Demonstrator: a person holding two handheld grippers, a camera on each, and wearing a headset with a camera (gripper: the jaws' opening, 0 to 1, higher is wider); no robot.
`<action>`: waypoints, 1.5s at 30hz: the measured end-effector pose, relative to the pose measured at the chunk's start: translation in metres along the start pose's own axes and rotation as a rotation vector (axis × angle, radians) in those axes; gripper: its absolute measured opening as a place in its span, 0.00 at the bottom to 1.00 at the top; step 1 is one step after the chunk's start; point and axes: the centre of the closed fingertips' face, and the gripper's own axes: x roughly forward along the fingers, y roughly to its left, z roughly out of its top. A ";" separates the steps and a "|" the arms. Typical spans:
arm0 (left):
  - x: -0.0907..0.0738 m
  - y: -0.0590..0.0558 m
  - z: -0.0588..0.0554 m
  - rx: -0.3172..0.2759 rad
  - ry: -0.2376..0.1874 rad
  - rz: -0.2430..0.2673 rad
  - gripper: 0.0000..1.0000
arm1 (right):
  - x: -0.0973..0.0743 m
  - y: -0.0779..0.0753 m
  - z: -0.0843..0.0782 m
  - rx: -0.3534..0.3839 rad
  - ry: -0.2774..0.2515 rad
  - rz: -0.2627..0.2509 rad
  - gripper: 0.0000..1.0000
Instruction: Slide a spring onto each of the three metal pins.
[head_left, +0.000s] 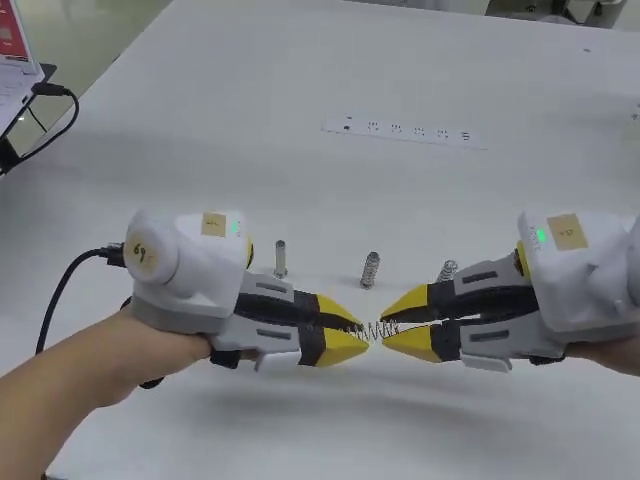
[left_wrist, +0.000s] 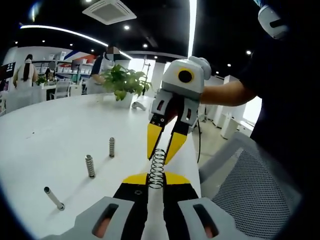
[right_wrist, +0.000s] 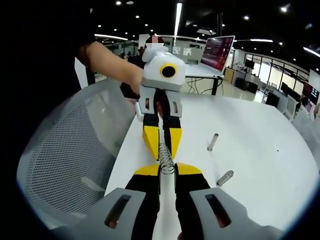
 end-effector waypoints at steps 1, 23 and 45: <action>0.001 0.000 -0.001 0.004 0.006 0.002 0.02 | 0.000 0.001 0.000 -0.002 0.003 0.001 0.08; 0.012 0.002 -0.014 0.062 0.076 0.008 0.02 | 0.010 0.006 0.027 -0.073 -0.033 0.032 0.08; 0.012 0.003 -0.004 0.081 0.058 0.013 0.02 | 0.013 0.001 0.044 0.006 -0.187 -0.068 0.08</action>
